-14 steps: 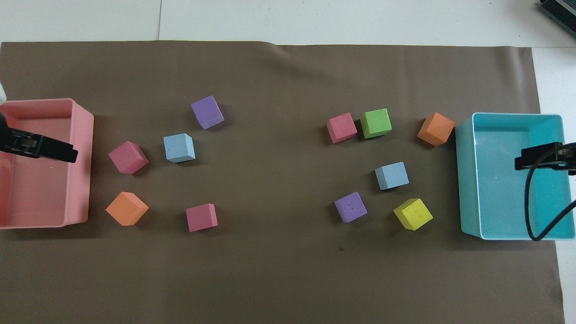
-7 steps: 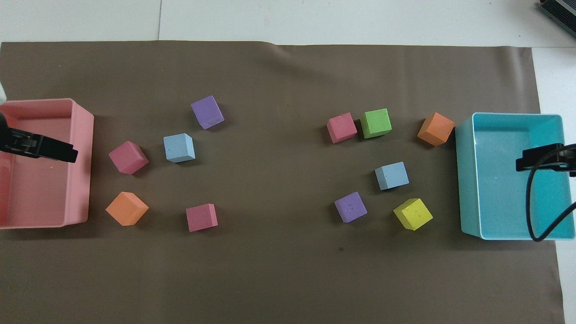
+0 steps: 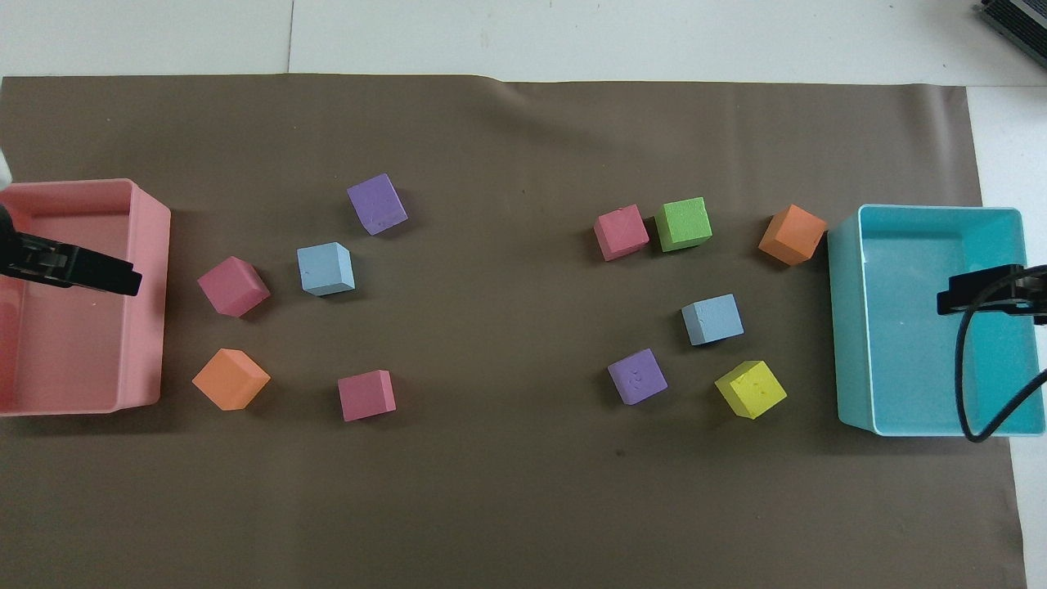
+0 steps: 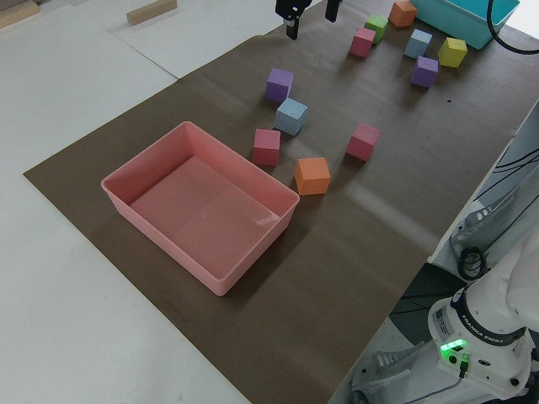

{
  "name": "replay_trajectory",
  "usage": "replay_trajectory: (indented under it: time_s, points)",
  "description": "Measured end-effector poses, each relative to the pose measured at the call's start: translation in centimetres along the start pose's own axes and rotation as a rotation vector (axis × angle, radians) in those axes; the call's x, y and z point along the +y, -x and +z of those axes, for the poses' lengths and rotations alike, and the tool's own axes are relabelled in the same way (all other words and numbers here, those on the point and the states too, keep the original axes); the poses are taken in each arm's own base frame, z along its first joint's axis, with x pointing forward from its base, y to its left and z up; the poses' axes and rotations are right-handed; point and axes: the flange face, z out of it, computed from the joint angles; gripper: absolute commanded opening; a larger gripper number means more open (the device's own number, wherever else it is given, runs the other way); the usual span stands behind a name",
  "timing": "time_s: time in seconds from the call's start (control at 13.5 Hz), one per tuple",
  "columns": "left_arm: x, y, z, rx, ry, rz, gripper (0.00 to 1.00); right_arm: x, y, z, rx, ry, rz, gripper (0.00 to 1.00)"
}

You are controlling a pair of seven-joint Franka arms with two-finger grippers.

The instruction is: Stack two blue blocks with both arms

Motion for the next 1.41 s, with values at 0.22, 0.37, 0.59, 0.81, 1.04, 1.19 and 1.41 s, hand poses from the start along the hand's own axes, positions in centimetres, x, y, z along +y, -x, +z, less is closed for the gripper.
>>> replay_trajectory:
  time_s: [0.22,0.37,0.59,0.81,1.04,1.19,1.41]
  points:
    - [0.0,0.0,0.0,0.0,0.0,0.0,1.0,-0.2,0.1,0.3,-0.006,0.0,-0.004,1.0]
    - [0.0,0.0,0.0,0.0,0.0,0.0,1.0,-0.6,0.1,1.3,-0.022,0.001,-0.011,1.0]
    - [0.0,0.0,0.0,0.0,0.0,0.0,1.0,-3.5,-0.9,4.5,0.022,-0.016,-0.06,1.0]
    - [0.0,0.0,0.0,0.0,0.0,0.0,1.0,-7.9,-1.6,8.6,0.008,-0.03,-0.129,1.0]
    - [0.0,0.0,0.0,0.0,0.0,0.0,1.0,-10.3,-2.3,12.2,-0.032,-0.021,-0.164,1.0]
    - [0.0,0.0,0.0,0.0,0.0,0.0,1.0,-11.3,-3.4,15.8,-0.061,-0.013,-0.174,1.0]
    - [0.0,0.0,0.0,0.0,0.0,0.0,1.0,-11.6,-4.4,20.0,-0.056,-0.012,-0.17,1.0]
